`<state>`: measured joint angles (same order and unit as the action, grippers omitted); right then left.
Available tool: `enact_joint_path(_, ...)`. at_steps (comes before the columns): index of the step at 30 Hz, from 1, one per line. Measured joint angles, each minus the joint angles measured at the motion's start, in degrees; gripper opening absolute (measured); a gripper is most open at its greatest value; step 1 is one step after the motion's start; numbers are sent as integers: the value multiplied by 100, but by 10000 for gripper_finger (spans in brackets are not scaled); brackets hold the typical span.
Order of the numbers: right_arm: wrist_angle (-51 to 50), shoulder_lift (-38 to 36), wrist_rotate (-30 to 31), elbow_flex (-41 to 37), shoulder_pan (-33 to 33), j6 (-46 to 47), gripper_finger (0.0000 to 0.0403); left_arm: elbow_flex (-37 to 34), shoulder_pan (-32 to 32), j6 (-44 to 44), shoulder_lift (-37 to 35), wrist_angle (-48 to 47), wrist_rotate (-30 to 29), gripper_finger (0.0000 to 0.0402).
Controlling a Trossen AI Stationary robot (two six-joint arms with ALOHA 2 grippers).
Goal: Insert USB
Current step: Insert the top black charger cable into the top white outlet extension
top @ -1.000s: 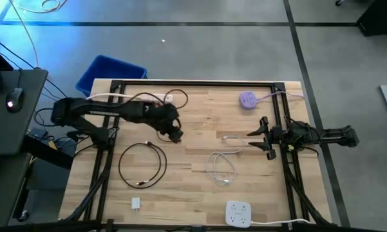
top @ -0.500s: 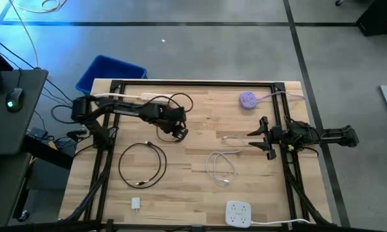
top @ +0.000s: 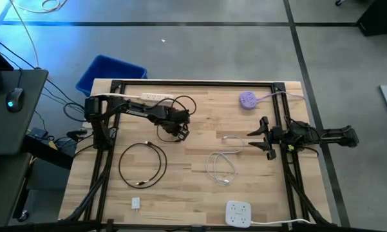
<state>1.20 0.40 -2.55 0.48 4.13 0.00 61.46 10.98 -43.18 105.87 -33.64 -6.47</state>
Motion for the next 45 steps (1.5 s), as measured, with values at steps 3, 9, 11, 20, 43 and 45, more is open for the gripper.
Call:
enact_joint_path(3,-1,0,0,1,0,1,155,-9,-12,135,-62,36,-77,10)
enact_joint_path(9,-1,0,0,1,1,1,155,-23,-19,31,-609,66,-340,3)
enact_joint_path(11,0,0,0,0,1,-1,155,-18,-48,-100,-891,95,-481,2)
enact_joint_path(20,-1,0,0,1,1,1,155,-16,-209,-261,-2409,537,-629,1)
enact_joint_path(43,2623,286,2092,367,-166,2862,169,-12,-661,-474,-3914,1098,-951,0)
enact_joint_path(45,2596,442,2244,489,-214,3000,169,-12,-660,-471,-3809,1090,-734,0)
